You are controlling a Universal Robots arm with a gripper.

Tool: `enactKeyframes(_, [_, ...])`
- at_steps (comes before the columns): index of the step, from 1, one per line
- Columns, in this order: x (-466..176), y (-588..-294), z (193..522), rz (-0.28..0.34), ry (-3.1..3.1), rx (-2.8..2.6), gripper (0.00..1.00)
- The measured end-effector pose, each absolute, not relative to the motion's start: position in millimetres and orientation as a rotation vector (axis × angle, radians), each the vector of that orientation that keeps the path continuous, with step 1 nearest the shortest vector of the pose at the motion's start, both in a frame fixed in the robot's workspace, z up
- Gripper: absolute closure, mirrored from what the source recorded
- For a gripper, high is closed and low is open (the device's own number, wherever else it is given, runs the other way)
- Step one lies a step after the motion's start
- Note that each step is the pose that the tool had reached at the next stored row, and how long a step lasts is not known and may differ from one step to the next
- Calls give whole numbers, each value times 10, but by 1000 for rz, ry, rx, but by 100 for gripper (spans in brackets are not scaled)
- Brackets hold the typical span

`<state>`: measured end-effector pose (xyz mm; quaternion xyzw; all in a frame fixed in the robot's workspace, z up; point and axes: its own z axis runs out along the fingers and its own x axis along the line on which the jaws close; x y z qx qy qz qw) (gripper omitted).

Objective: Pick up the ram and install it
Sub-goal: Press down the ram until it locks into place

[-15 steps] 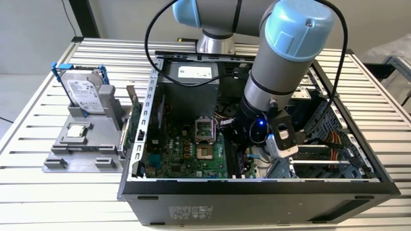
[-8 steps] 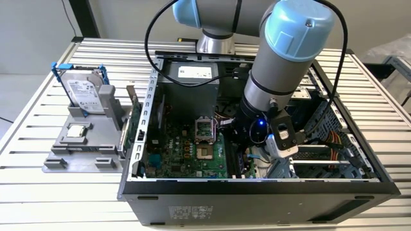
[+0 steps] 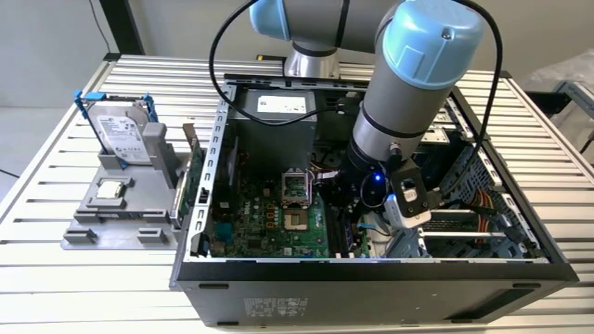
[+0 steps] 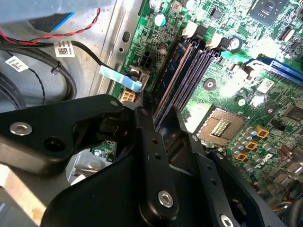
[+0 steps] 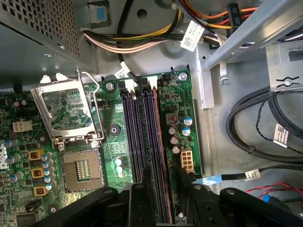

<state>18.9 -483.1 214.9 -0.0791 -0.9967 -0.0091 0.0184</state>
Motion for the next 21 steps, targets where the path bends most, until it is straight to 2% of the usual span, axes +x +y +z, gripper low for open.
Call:
enactKeyframes(15, [189,-4831,2323,-28,-3095,-245,0])
enactKeyframes(16, [188,-4831,2323,-28,-3095,-245,100])
enactKeyframes(21, [187,-4832,2324,-28,-3095,-245,100])
